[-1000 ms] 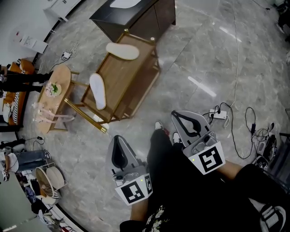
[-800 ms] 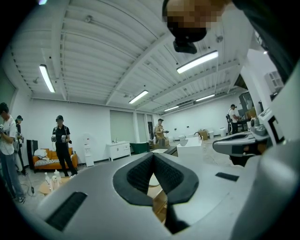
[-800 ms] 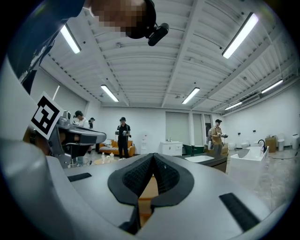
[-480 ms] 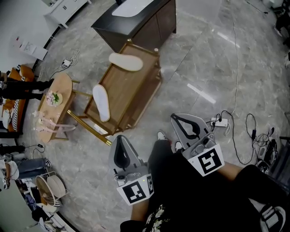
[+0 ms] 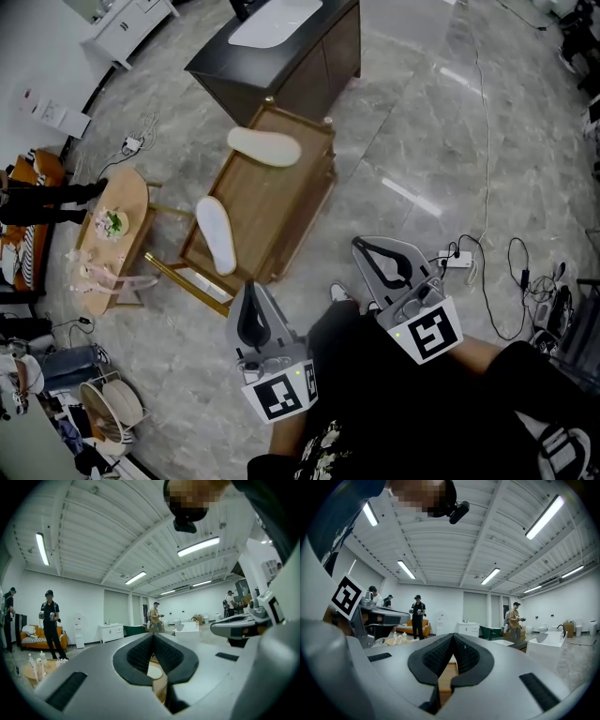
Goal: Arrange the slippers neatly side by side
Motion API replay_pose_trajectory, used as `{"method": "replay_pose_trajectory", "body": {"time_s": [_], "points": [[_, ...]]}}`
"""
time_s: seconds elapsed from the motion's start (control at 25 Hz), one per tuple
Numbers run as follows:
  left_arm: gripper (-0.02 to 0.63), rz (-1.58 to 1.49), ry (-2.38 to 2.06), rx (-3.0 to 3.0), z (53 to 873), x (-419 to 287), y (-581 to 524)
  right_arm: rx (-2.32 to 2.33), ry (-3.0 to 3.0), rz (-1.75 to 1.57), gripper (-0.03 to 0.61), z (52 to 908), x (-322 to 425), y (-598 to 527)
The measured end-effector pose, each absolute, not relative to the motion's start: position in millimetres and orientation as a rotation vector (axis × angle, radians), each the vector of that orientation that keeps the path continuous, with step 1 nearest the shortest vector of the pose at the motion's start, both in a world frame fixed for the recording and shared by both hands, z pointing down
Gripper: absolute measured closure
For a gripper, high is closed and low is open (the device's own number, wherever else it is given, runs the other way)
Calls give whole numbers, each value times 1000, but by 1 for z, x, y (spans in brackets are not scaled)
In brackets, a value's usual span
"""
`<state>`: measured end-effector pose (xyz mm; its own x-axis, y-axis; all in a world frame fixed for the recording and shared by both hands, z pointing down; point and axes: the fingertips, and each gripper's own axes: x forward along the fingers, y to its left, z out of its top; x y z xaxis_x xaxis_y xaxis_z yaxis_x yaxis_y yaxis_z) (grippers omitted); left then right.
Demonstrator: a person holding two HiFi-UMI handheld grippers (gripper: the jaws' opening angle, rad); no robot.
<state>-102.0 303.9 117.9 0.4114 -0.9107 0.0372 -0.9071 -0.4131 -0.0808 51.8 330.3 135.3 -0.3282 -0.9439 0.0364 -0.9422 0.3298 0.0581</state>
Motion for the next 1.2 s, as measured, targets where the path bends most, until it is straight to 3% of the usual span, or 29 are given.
{"method": "replay_pose_trajectory", "body": {"time_s": [1.2], "points": [[614,-85,1539,-2720,147,-123,228,1896,-2362,-8,580,155,34,279]]}}
